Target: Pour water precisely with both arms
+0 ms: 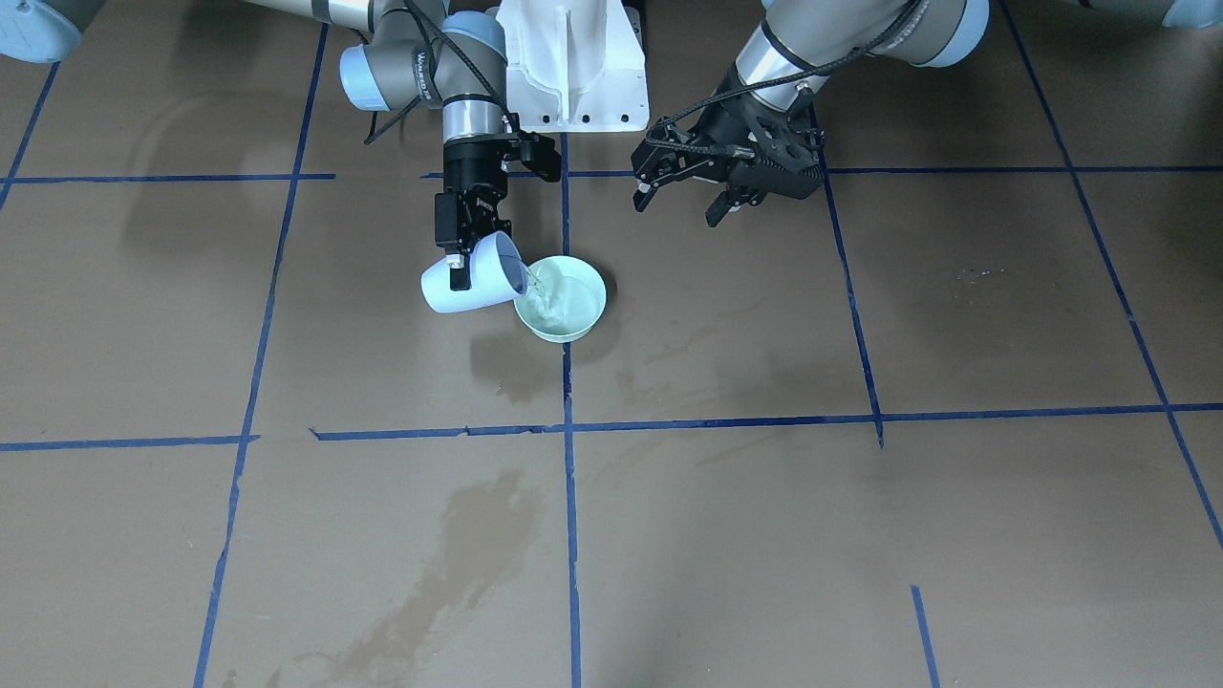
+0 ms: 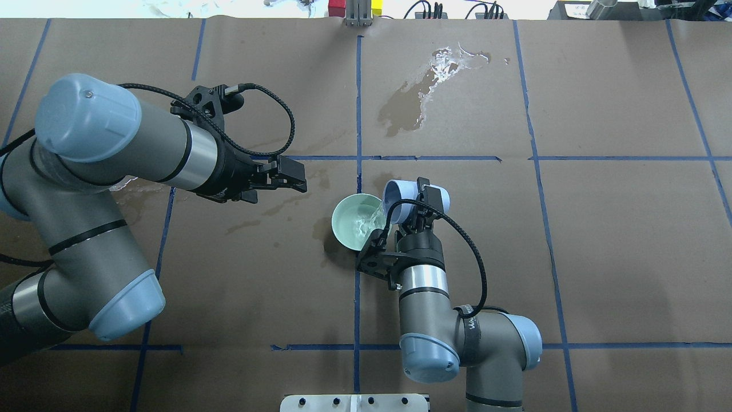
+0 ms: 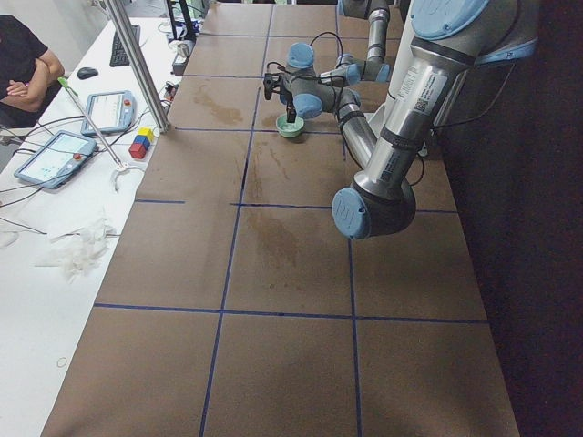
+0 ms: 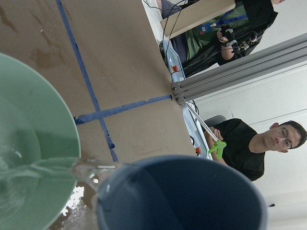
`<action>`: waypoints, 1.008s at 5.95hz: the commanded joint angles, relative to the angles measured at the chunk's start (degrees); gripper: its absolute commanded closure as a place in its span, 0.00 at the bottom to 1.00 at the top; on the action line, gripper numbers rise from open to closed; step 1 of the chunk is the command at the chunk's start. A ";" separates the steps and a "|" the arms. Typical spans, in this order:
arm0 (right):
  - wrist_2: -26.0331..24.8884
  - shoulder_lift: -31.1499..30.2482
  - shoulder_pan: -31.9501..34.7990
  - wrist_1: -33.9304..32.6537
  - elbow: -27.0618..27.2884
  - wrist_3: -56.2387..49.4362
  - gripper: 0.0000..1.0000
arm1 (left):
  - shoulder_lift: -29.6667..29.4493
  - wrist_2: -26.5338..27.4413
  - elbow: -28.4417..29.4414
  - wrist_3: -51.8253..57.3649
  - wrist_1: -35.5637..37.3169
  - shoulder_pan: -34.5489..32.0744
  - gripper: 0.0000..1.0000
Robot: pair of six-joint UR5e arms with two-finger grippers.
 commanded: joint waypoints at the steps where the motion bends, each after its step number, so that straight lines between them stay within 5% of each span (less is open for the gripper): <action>1: -0.07 1.33 -0.04 -4.91 -0.02 -1.89 0.92 | 0.02 0.00 0.06 -0.01 0.00 0.05 0.00; 6: -0.43 1.33 -0.04 -3.96 0.59 -1.22 0.91 | 2.40 0.00 -1.34 -0.10 0.00 0.14 0.00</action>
